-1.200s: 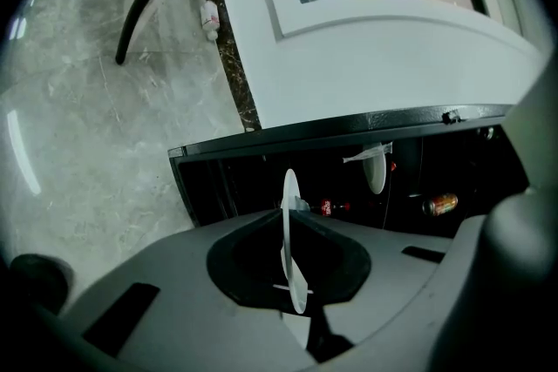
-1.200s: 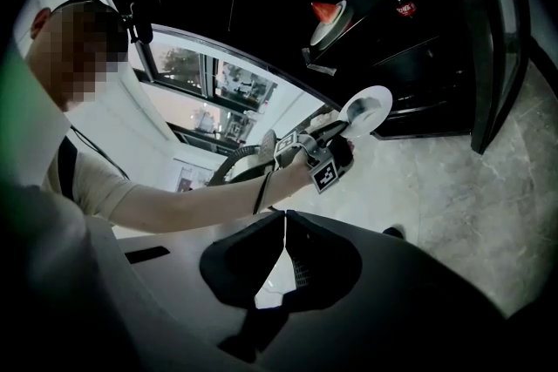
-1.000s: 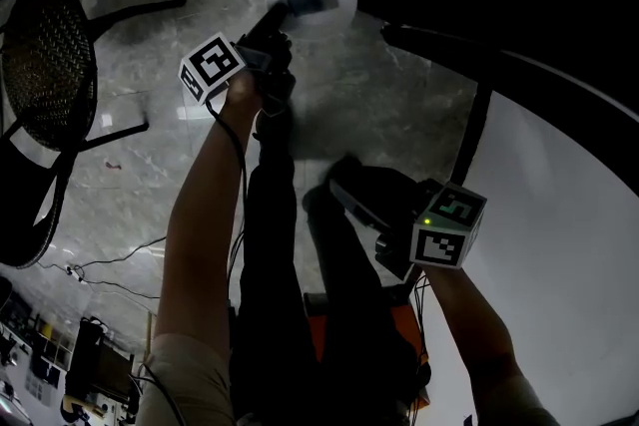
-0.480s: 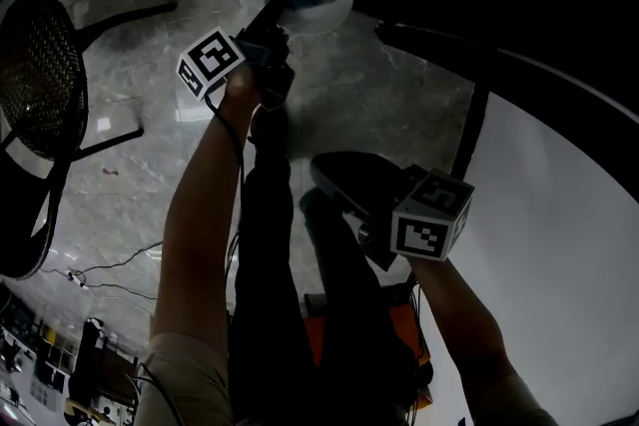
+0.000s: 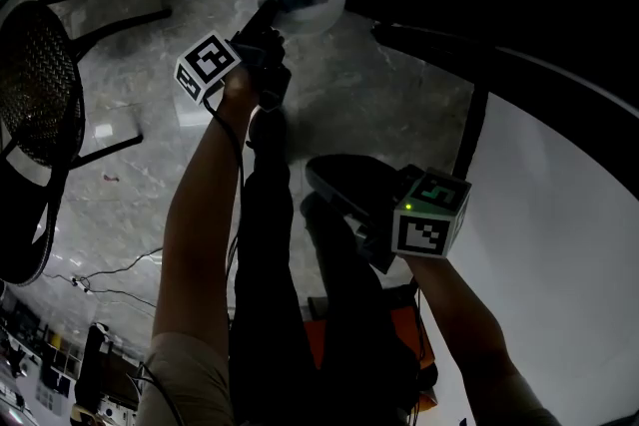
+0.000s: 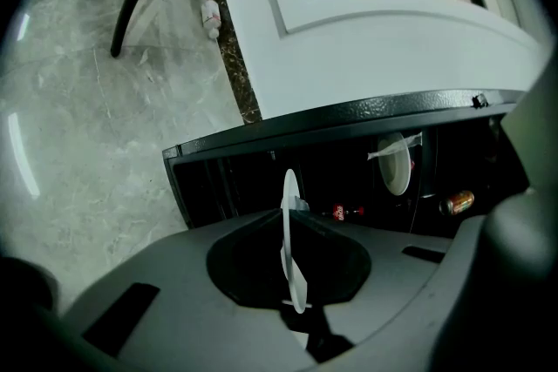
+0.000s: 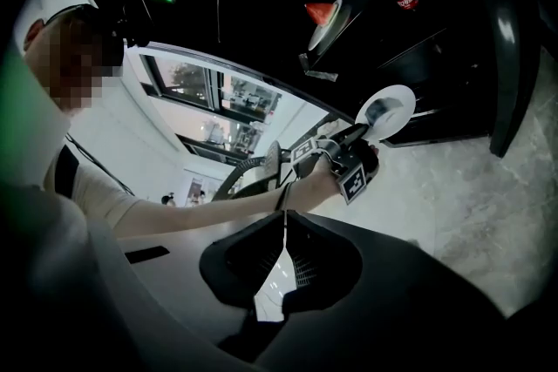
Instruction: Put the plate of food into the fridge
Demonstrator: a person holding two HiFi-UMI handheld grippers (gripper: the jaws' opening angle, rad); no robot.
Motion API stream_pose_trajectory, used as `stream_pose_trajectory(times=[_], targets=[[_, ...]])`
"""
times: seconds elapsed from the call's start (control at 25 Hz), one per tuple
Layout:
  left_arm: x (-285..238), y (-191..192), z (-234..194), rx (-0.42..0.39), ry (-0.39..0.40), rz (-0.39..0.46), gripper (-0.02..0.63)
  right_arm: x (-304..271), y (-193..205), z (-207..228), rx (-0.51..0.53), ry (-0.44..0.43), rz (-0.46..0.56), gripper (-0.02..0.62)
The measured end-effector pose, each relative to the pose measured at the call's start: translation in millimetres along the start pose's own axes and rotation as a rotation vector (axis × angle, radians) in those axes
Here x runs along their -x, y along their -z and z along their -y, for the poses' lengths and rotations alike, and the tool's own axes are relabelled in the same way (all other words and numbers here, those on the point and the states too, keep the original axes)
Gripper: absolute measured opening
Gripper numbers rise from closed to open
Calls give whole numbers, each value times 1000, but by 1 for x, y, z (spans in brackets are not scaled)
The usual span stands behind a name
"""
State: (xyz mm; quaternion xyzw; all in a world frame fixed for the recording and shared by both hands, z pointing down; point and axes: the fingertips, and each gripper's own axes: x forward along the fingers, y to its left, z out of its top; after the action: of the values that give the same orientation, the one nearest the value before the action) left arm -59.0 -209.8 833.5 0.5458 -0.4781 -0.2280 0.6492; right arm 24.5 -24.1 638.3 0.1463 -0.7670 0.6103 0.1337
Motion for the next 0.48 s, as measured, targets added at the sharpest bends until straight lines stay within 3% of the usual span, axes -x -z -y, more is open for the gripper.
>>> stream_pose_trajectory(times=[0.48], targets=[[-15,0,-11,27,-24,55,18,17,6,13,-15,41,19,25]])
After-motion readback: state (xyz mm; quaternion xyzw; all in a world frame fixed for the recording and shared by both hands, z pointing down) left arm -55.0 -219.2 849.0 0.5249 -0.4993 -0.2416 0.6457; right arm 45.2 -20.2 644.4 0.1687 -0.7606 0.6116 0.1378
